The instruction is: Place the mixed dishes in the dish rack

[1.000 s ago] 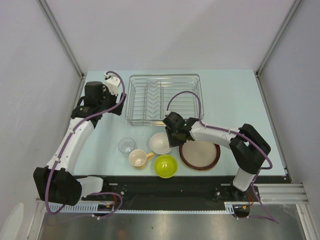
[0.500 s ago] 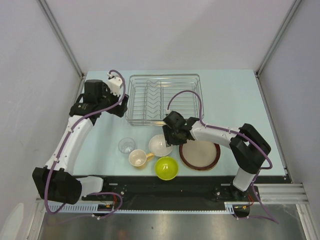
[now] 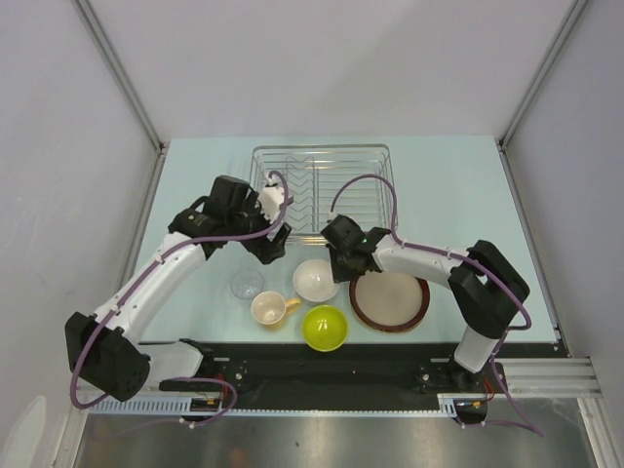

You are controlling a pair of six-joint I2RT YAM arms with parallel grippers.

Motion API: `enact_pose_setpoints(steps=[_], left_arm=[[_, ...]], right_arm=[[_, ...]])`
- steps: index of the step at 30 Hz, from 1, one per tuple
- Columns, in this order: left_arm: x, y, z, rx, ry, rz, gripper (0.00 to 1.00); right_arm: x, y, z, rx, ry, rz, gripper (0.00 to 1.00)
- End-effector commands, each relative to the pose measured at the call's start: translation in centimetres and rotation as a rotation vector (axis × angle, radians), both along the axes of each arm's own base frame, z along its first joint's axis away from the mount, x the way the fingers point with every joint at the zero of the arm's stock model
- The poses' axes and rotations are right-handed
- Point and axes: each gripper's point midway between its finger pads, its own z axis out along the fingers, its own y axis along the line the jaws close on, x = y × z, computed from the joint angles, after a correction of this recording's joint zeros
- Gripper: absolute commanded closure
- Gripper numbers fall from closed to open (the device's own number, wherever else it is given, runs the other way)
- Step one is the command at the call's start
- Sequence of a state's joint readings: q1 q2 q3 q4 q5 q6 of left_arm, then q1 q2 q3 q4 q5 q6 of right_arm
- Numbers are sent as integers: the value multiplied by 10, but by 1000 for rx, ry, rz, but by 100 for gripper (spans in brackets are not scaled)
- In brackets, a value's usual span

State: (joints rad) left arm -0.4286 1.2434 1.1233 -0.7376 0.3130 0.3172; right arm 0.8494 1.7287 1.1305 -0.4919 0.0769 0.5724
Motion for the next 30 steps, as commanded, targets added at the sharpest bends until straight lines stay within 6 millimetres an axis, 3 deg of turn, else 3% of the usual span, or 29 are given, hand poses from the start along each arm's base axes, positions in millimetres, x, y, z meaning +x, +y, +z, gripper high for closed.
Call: enact_pose_setpoints(steps=[1, 7, 11, 15, 26, 30], left_arm=[[6, -17, 15, -50, -48, -5, 11], [-10, -40, -6, -42, 37, -53, 11], [-15, -51, -20, -48, 81, -63, 11], [-11, -58, -13, -63, 83, -61, 12], [-11, -70, -19, -45, 92, -72, 13], [-9, -75, -22, -28, 97, -65, 24]], right_arm=[[16, 2, 31, 68, -78, -34, 100], [21, 1, 36, 85, -88, -55, 100], [26, 6, 55, 138, -131, -65, 100], [28, 7, 74, 174, -160, -75, 100], [30, 9, 128, 270, -242, -85, 100], [31, 14, 138, 297, -259, -85, 100]])
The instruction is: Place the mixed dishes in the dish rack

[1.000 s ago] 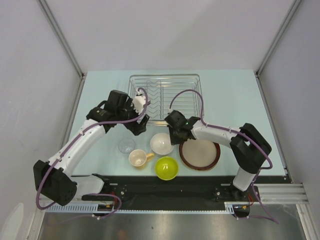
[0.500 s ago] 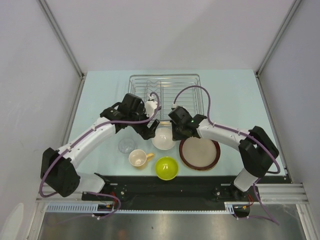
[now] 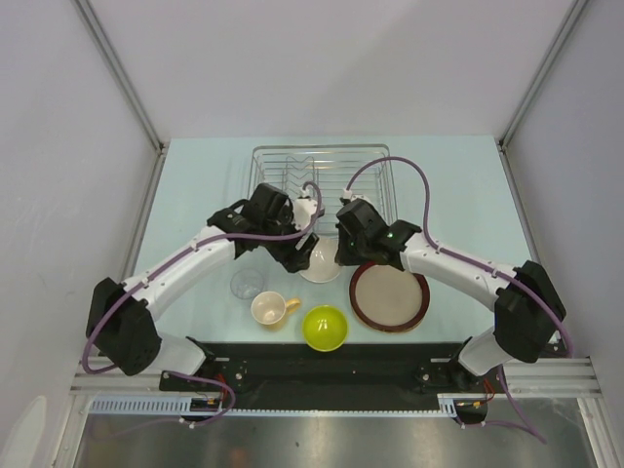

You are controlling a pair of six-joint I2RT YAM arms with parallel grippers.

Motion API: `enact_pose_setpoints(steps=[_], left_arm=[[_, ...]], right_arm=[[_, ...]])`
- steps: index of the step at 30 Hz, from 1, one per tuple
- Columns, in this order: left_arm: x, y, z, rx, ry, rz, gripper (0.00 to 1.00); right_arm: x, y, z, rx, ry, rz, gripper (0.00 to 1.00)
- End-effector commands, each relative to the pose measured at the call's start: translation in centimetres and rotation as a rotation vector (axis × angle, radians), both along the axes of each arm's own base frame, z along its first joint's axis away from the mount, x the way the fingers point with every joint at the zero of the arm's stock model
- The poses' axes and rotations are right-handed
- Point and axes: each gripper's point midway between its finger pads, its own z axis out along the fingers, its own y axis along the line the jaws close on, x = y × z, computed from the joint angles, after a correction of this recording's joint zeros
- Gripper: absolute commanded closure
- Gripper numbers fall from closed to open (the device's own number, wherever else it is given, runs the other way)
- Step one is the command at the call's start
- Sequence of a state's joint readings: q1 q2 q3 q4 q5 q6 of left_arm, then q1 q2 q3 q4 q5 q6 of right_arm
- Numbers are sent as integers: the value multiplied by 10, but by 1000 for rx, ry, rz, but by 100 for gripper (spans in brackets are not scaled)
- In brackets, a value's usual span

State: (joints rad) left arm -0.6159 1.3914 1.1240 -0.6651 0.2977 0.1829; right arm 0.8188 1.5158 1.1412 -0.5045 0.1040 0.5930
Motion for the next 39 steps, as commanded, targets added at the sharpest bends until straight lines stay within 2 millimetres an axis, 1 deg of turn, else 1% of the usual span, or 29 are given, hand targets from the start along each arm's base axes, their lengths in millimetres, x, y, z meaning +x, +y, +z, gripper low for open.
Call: enact_pose_setpoints(steps=[1, 2, 5, 6, 8, 9, 10, 11, 13, 15, 16, 17, 19, 20, 21, 22, 23, 26, 28, 29, 31, 32, 33, 34, 35, 36, 37, 38, 39], left_arm=[[13, -14, 11, -16, -23, 13, 24], [15, -16, 14, -20, -29, 15, 25], [22, -21, 21, -28, -38, 16, 39], [23, -21, 22, -25, -42, 18, 55], [28, -21, 27, -13, -54, 26, 73], [34, -16, 27, 13, -77, 46, 91], [37, -13, 28, 32, -84, 59, 98], [41, -11, 33, 42, -102, 72, 100], [48, -2, 34, 96, -125, 104, 100], [57, 3, 47, 120, -171, 127, 100], [58, 5, 51, 131, -175, 127, 100], [63, 4, 63, 129, -209, 121, 100], [71, 12, 74, 166, -250, 148, 100], [79, 14, 90, 176, -300, 156, 100], [86, 17, 93, 207, -317, 169, 100], [96, 30, 99, 272, -361, 216, 100], [105, 35, 115, 290, -414, 231, 100], [129, 52, 141, 363, -521, 297, 100], [148, 60, 151, 427, -586, 325, 100], [157, 75, 157, 491, -625, 379, 100], [180, 85, 169, 549, -706, 424, 100], [193, 101, 165, 627, -714, 480, 100], [205, 104, 167, 642, -741, 509, 100], [215, 117, 175, 661, -755, 542, 100], [227, 122, 164, 697, -738, 556, 100], [235, 128, 164, 711, -738, 577, 100], [245, 141, 177, 705, -751, 623, 100], [255, 145, 167, 723, -736, 631, 100], [260, 151, 169, 731, -736, 651, 100]], right_arm=[[15, 21, 57, 148, -110, -21, 100], [13, 23, 58, 150, -112, -15, 100], [11, 28, 59, 155, -118, -14, 100], [11, 28, 59, 152, -119, -17, 100], [10, 27, 60, 149, -123, -22, 100], [9, 27, 60, 146, -125, -22, 100], [10, 26, 60, 142, -126, -25, 100], [10, 25, 61, 139, -132, -26, 100], [11, 24, 62, 137, -137, -33, 96], [11, 23, 62, 133, -140, -33, 85], [12, 23, 62, 133, -144, -34, 76], [12, 23, 63, 131, -147, -35, 63], [14, 20, 60, 118, -147, -44, 50], [14, 16, 58, 104, -141, -51, 31], [14, 14, 56, 96, -138, -56, 24], [15, 10, 56, 84, -140, -68, 21], [14, 6, 53, 67, -132, -74, 15], [13, -6, 55, 36, -143, -97, 11], [12, -14, 57, 20, -158, -112, 11], [10, -18, 62, 27, -168, -117, 10], [6, -26, 64, 25, -180, -125, 11], [2, -30, 72, 44, -195, -128, 11], [-1, -34, 70, 40, -196, -132, 11], [-2, -38, 71, 44, -197, -139, 11], [-5, -41, 74, 49, -202, -144, 11], [-9, -48, 75, 55, -208, -152, 11], [-11, -52, 78, 66, -213, -161, 11], [-14, -56, 77, 66, -215, -168, 11], [-17, -62, 85, 85, -233, -176, 11]])
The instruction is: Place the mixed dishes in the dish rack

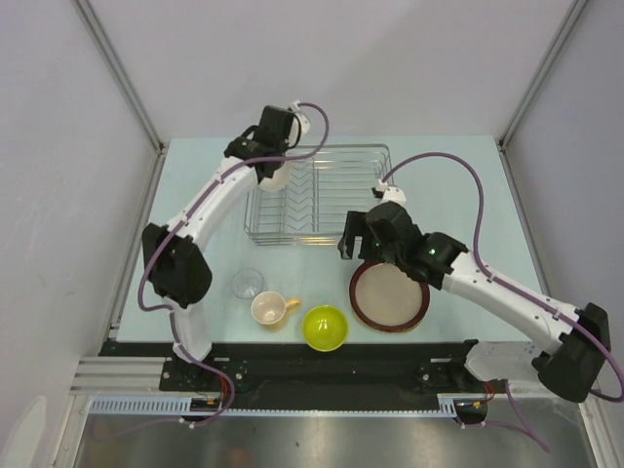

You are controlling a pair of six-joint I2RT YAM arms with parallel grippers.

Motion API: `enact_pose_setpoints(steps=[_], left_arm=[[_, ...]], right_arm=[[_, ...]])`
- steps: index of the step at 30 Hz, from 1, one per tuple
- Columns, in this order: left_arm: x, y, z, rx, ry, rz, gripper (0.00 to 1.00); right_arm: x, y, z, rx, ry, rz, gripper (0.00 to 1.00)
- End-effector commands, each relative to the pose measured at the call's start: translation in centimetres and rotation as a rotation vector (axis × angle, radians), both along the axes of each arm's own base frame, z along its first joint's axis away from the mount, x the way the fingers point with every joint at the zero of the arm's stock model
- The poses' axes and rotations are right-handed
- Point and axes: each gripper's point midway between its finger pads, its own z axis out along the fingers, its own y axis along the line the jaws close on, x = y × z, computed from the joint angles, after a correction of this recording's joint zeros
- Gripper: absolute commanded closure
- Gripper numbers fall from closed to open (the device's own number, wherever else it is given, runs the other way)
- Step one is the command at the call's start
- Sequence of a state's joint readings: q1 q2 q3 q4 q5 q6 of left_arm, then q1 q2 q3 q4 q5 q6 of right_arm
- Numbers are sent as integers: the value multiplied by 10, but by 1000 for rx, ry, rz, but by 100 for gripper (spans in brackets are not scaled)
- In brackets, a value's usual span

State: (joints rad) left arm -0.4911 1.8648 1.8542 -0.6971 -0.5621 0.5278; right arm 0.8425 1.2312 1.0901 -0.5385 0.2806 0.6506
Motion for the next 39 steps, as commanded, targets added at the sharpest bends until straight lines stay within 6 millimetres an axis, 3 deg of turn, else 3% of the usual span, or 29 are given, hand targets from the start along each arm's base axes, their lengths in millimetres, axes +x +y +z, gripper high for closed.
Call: enact_pose_setpoints(steps=[1, 5, 12, 16, 24, 39], left_arm=[[41, 57, 65, 70, -210, 196, 100], [57, 65, 61, 191, -238, 242, 100], [76, 50, 45, 323, -255, 252, 100], [86, 40, 26, 460, -229, 247, 100], [95, 20, 12, 603, -228, 242, 100], [91, -10, -46, 680, -129, 175, 99]], right_arm=[[-14, -29, 2, -18, -19, -38, 10], [-28, -37, 0, -1, -26, -12, 10], [-49, -46, -4, 4, -40, 27, 12], [-55, -54, -6, 13, -35, 13, 14], [-66, -64, -7, 46, -38, 8, 14], [-81, -75, -5, 71, -45, 30, 13]])
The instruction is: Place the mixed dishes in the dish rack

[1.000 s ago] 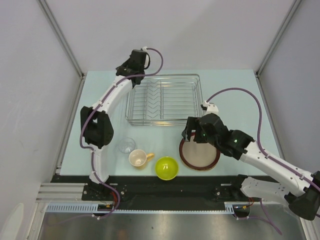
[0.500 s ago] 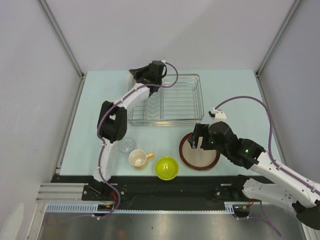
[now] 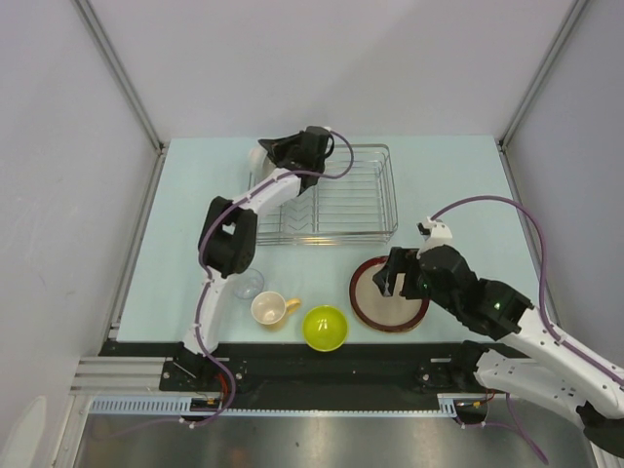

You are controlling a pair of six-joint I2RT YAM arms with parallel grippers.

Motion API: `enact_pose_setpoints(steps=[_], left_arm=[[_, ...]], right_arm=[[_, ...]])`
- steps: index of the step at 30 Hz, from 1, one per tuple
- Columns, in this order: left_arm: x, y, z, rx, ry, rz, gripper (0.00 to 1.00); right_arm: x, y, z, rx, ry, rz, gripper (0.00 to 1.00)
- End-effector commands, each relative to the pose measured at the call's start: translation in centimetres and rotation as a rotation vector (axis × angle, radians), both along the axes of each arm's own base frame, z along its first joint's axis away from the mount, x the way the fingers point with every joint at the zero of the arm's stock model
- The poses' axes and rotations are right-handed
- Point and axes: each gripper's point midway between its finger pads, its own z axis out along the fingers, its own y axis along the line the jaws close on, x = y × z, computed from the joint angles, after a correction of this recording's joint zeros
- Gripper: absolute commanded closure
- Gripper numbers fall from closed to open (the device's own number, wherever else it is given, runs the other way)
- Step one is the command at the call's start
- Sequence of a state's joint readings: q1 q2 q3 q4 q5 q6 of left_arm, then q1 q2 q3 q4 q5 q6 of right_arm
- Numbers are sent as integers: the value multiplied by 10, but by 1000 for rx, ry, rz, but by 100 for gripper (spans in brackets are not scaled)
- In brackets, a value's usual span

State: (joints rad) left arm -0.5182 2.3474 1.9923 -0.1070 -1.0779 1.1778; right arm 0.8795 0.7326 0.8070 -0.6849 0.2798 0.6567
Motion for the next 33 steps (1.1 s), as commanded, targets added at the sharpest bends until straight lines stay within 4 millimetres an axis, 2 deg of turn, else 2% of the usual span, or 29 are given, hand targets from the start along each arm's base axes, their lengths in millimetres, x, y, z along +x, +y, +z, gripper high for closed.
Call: enact_pose_setpoints(steps=[1, 8, 9, 10, 12, 15, 17, 20, 25, 26, 28, 29, 30, 31, 32, 33], left_arm=[[-5, -14, 6, 3, -35, 18, 100], [-4, -16, -8, 17, -8, 19, 100], [-4, -16, -12, 17, -6, 20, 93], [-4, -16, -14, 19, 2, 19, 81], [-4, -18, -19, 6, 12, 14, 53], [-7, -17, -12, -26, 13, 14, 14], [-11, -16, -10, -32, 29, 14, 4], [-19, -13, -1, -86, 27, 18, 0], [-37, -8, 36, -165, 27, 5, 0], [-42, -5, 53, -205, -4, 5, 0], [-51, -2, 70, -235, -2, -3, 0], [-59, 1, 89, -276, -36, -8, 0], [-66, 5, 98, -290, -33, -9, 0], [-70, 3, 107, -321, -35, -27, 0], [-80, 8, 125, -379, -70, -30, 0], [-90, 12, 134, -404, -57, -32, 0]], right_arm=[[-3, -1, 1, 16, -1, -2, 13], [-4, -1, 0, 21, 1, -4, 13], [-4, 0, 0, 21, 1, 1, 13], [-4, 1, 0, 20, 3, 4, 12], [-4, 1, -2, 17, 8, 4, 11], [-4, 2, -1, 16, 5, 10, 10], [-5, 4, -2, 14, 7, 21, 10], [-5, 7, -5, 3, 16, 42, 10], [-11, 18, -13, -24, 42, 113, 10], [-14, 20, -17, -42, 55, 131, 9], [-23, 28, -26, -100, 68, 192, 9], [-28, 31, -28, -123, 72, 219, 9], [-31, 37, -25, -131, 67, 242, 9], [-44, 48, -25, -155, 51, 301, 9], [-48, 55, -29, -195, 58, 324, 10], [-54, 66, -21, -203, 39, 357, 10]])
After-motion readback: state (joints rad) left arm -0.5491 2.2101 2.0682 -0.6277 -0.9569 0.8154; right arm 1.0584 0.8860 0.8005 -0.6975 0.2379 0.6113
